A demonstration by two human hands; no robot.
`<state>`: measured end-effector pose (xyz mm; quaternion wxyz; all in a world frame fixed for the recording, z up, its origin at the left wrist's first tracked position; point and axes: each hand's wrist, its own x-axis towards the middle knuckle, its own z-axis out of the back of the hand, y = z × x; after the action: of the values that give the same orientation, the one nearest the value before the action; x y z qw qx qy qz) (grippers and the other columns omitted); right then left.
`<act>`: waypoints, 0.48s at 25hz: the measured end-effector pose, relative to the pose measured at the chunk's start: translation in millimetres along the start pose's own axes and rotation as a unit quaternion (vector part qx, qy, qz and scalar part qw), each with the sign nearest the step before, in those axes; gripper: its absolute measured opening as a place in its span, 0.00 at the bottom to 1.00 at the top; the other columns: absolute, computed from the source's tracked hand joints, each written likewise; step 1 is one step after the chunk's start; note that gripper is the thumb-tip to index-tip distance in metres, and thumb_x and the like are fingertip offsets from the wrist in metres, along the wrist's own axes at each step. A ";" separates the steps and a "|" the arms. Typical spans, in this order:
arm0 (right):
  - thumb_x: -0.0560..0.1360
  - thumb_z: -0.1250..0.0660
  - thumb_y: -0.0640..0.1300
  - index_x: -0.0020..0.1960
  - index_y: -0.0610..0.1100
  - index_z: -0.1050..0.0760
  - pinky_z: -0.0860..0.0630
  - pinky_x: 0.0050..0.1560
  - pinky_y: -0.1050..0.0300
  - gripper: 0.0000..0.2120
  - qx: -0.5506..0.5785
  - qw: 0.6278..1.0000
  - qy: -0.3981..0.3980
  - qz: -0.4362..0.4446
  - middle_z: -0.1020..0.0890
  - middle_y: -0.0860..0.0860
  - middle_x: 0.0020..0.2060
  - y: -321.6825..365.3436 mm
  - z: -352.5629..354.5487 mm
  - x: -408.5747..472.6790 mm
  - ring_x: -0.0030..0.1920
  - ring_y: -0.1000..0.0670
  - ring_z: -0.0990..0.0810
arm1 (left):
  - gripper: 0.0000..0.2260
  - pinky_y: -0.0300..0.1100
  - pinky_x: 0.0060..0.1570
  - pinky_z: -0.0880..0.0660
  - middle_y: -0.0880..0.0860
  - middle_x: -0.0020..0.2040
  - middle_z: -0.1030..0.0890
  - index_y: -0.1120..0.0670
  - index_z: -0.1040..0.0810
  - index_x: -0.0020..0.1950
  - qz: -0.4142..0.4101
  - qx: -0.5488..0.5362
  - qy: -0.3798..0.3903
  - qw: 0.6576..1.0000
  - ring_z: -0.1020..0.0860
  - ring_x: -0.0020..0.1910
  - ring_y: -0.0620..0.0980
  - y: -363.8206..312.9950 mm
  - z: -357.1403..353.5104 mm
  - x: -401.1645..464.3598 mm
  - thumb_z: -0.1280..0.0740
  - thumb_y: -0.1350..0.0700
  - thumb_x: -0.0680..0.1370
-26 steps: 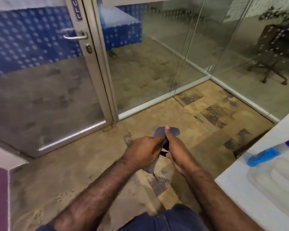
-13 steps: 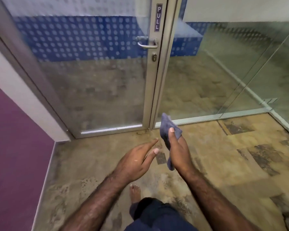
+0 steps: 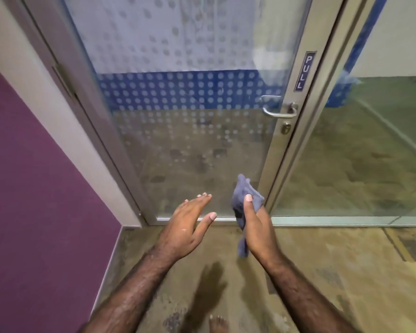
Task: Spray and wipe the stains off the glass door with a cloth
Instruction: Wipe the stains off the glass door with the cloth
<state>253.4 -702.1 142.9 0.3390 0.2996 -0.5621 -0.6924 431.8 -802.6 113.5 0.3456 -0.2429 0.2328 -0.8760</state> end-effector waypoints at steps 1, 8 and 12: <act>0.90 0.46 0.55 0.81 0.65 0.34 0.38 0.80 0.62 0.20 -0.028 0.998 0.012 0.061 0.28 0.65 0.79 7.4 -7.1 13.5 0.79 0.67 0.32 | 0.28 0.51 0.82 0.36 0.48 0.80 0.27 0.51 0.29 0.80 0.000 0.005 -0.011 1.000 0.32 0.81 0.43 8.1 9.0 12.8 0.43 0.37 0.85; 0.88 0.51 0.60 0.87 0.59 0.42 0.44 0.88 0.46 0.27 -0.184 0.968 0.026 0.172 0.39 0.61 0.86 27.2 -64.6 102.6 0.87 0.60 0.46 | 0.31 0.53 0.84 0.41 0.50 0.81 0.29 0.51 0.29 0.80 0.000 0.029 -0.066 0.997 0.36 0.83 0.45 75.8 56.8 83.2 0.44 0.35 0.84; 0.87 0.50 0.62 0.85 0.51 0.35 0.43 0.87 0.46 0.30 -0.258 0.953 0.009 0.162 0.35 0.61 0.82 38.0 -97.3 127.7 0.86 0.58 0.44 | 0.30 0.55 0.84 0.43 0.51 0.83 0.31 0.51 0.29 0.81 -0.034 0.066 -0.097 0.992 0.41 0.85 0.46 113.9 89.8 137.1 0.44 0.36 0.84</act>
<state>260.5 -866.3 157.6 0.5175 0.1134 -0.4023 -0.7467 452.3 -997.1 153.6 0.3520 -0.3114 0.1314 -0.8728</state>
